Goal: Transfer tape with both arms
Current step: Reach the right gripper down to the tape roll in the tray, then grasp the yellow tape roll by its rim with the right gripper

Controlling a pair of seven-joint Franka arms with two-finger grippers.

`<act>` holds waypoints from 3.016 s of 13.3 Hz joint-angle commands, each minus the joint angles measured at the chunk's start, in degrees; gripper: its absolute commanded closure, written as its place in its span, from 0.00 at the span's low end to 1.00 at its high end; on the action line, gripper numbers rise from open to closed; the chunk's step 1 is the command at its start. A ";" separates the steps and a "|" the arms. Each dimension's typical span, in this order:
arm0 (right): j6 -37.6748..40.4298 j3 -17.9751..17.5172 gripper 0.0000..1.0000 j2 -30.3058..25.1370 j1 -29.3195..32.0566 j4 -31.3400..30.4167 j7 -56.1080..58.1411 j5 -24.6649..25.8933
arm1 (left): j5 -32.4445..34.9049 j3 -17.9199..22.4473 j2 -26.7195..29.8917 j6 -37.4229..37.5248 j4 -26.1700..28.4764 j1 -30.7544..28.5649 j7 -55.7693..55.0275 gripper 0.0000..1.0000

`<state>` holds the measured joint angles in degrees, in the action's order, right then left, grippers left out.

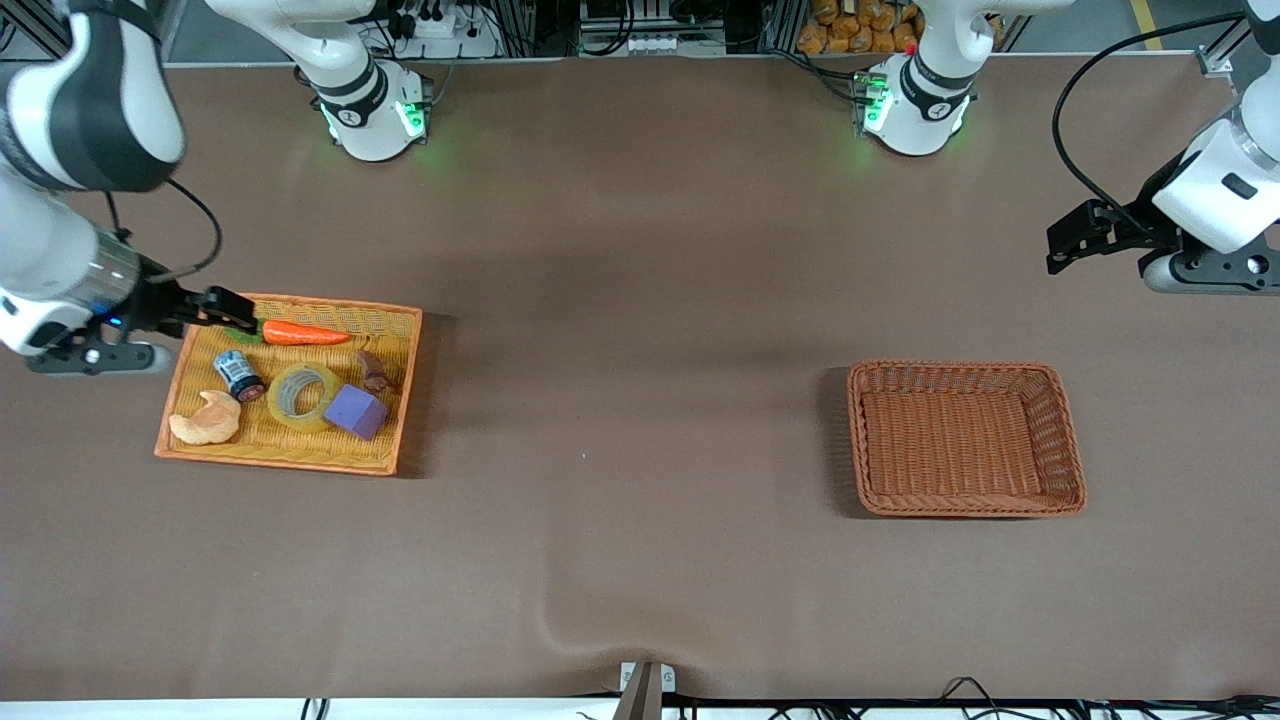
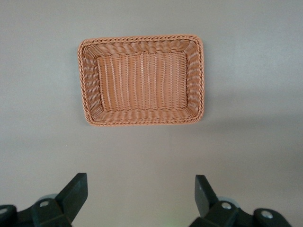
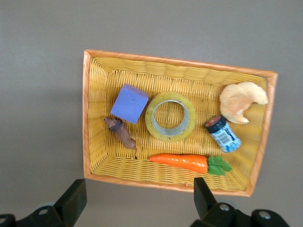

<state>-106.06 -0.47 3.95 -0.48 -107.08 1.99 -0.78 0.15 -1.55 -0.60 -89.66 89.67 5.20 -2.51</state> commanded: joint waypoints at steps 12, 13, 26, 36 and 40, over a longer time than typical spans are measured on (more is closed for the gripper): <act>-30.59 0.03 0.00 11.33 4.88 -17.45 30.17 0.52 | 0.73 -1.26 -0.98 0.97 -2.39 0.25 1.11 0.00; -30.70 -0.06 0.00 11.86 4.88 -17.81 30.18 0.26 | 0.64 -1.26 -0.98 0.97 -2.39 0.16 1.20 0.00; -38.00 -0.06 0.08 17.31 3.82 -19.30 34.04 0.17 | 0.90 -1.26 -0.98 0.97 -2.30 0.33 1.28 0.00; -29.59 0.03 1.00 14.34 3.74 -16.50 33.96 0.17 | 0.90 -1.26 -0.98 0.97 -2.39 0.24 1.28 0.00; -11.41 -0.06 1.00 7.92 3.30 -7.29 33.78 0.17 | 0.90 -1.26 -1.07 0.97 -2.30 0.24 1.28 0.00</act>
<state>-124.97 -0.48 16.13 3.00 -118.05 35.41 -0.78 0.15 -2.69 -1.08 -89.65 88.64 5.59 -2.15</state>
